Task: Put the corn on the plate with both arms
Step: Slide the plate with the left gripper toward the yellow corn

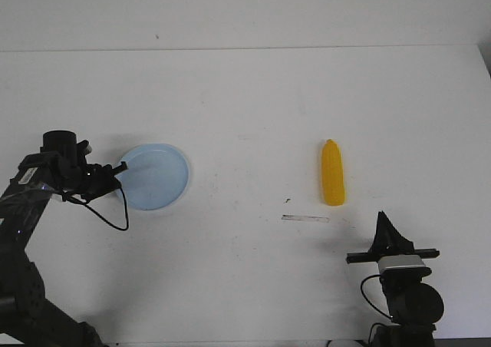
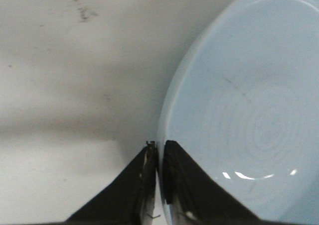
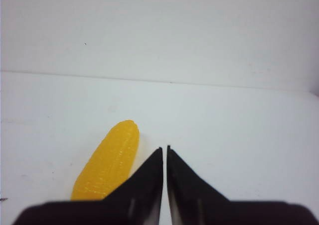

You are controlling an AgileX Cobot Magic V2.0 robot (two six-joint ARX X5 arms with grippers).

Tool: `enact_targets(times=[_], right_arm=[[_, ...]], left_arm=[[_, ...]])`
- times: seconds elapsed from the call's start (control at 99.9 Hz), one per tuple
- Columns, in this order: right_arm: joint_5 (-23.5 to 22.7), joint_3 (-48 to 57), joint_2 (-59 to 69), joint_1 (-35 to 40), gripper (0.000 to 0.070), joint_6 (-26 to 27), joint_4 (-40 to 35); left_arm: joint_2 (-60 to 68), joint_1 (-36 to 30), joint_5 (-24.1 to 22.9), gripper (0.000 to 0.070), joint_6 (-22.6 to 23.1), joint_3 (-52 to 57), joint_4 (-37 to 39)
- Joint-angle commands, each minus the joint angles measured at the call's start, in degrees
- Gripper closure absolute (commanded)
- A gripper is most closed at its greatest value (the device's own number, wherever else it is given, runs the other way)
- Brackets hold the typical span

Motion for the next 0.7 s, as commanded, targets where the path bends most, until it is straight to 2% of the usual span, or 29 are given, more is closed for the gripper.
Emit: enact_targets(times=[0.0,0.23,0.46,0.69], right_arm=[[0.15,-0.07,0.04,0.02,0.0684,0.57,0.61],[0.15,-0.07,0.04,0.02,0.0684,0.57,0.59],[0.15,-0.07,0.04,0.02,0.0684,0.57,0.59],[0.15,-0.07,0.04,0.02,0.0684,0.57,0.59]], left_arm=[[-1.07,-1.16,1.68,0.0699,-1.03,0.68,0.07],[-1.99,-12.15,1.77,0.0699,-3.67,0.68,1.7],[-1.18,-23.89,1.73,0.0699,-10.67,0.68,8.81],[2.86,-29.11,1.27,0.0699,-15.08,0.68,10.93]])
